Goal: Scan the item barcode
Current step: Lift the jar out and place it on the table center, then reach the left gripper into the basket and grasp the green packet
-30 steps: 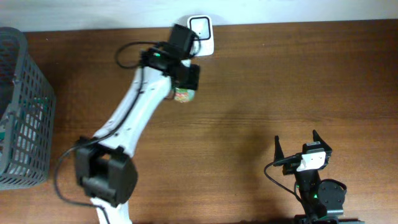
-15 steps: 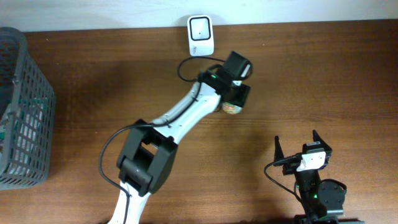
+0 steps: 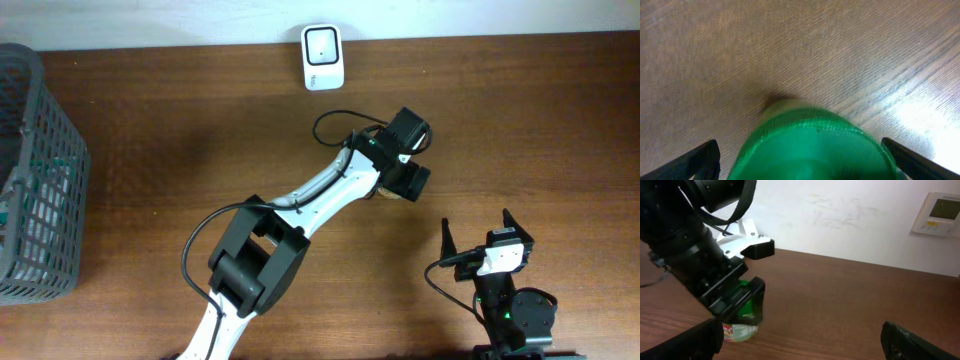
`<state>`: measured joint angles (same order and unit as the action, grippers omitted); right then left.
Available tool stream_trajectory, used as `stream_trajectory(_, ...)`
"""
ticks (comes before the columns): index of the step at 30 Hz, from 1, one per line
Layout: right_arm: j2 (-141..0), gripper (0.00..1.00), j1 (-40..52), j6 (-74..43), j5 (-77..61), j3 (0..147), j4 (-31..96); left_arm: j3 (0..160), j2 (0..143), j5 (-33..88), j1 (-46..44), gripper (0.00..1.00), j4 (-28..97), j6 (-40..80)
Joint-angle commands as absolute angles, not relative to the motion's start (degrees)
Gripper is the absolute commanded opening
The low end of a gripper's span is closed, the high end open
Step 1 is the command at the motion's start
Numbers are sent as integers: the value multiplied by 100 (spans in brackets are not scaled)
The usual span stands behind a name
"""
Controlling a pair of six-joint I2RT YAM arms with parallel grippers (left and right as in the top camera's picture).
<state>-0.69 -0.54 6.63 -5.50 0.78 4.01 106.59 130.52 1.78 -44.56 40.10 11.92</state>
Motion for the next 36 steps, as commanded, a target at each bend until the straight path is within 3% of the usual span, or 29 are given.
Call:
stream_trajectory(1,-36,98,-34,663,-554,32,405,11369,12807,217,-4224,99,4466,1192)
stream_trajectory(10,-36,98,-34,663,-554,32,405,12680,11360,202,-2864,99,5527,1190)
stream_trajectory(14,-36,98,-34,663,-554,32,405,12680,10307,-473,-1577,99,6123,1188)
stream_trajectory(20,-36,98,-34,663,-554,32,405,12680,9295,-692,1103,99,6554,1194)
stream_trajectory(27,-36,98,-34,663,-554,32,405,12639,9533,-659,3863,99,7105,1634)
stream_trajectory(36,-36,98,-34,663,-556,32,405,11649,10565,-233,5181,99,7253,1651)
